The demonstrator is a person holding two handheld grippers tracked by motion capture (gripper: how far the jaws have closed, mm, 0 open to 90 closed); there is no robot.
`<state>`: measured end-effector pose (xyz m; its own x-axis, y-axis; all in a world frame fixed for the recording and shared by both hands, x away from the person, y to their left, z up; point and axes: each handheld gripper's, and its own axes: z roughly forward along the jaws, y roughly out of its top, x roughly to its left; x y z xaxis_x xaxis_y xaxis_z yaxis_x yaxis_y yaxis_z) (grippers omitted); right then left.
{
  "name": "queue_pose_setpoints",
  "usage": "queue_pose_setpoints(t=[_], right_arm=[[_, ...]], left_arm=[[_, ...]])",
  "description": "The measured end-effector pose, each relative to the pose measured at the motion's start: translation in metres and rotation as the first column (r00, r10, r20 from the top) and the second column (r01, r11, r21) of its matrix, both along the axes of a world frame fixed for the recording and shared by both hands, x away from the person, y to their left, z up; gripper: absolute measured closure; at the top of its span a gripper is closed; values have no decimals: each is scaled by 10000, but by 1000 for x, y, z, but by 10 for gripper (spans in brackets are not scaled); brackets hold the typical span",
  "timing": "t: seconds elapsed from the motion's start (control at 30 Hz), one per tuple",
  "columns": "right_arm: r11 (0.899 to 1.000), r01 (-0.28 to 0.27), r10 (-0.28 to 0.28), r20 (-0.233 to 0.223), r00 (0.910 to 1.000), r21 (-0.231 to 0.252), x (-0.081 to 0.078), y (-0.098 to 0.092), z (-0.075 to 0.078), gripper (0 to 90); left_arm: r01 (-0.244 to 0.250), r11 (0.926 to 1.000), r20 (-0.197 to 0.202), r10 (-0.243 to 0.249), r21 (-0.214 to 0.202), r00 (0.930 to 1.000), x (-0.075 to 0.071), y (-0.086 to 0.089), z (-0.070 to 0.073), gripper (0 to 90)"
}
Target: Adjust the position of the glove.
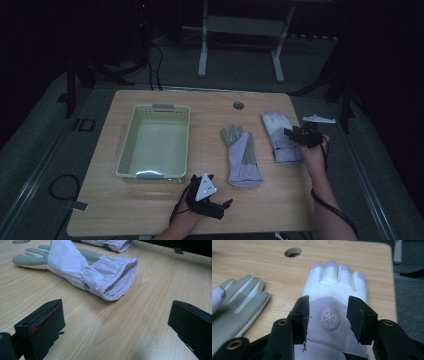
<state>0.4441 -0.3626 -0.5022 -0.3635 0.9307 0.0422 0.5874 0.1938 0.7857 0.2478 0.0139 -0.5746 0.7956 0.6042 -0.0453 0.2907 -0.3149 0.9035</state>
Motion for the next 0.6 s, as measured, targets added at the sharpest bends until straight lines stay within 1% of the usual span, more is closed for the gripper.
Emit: queue_pose_setpoints(t=[0.07,0.13,0.17,0.2,0.23,0.3,0.33,0.4,0.5,0.53,0.6], right_arm=[[10000,-36,35,-97,9999,-91,4,1,-6,522],[9999,61,-65,-274,9996,-151,8,1,-14,532],[9999,61,-65,-274,9996,-151,8,1,-14,532],[9996,100,-110,-345,9993,-271,9,1,-18,536],[9997,90,-103,-549,9984,-238,12,-1,-26,533],[9993,57,-84,-703,9975,-379,14,-1,-33,517],[9994,66,-91,-747,9972,-329,15,-2,-37,518],[9999,88,-95,-872,9961,-90,16,-4,-40,545],[9999,-81,88,-917,9957,75,16,-6,-43,611],[9999,-129,138,-925,9956,110,16,-6,-43,618],[9999,-171,169,-866,9961,-13,15,-5,-44,630]], left_arm=[[-1,10000,3,1,4,10000,0,0,0,10],[-3,10000,13,3,8,10000,0,0,0,10],[-3,10000,13,3,8,10000,0,0,0,10],[-6,10000,17,6,-8,10000,0,0,0,10],[-6,10000,12,6,-4,10000,0,0,0,10],[1,10000,9,-1,-13,10000,0,0,0,10],[3,10000,10,-3,-10,10000,0,0,0,10],[3,10000,16,-3,4,10000,0,0,0,10],[-2,10000,35,2,15,10000,0,0,0,10],[2,10000,38,-2,17,10000,0,0,0,10],[0,10000,35,0,13,10000,0,0,0,10]])
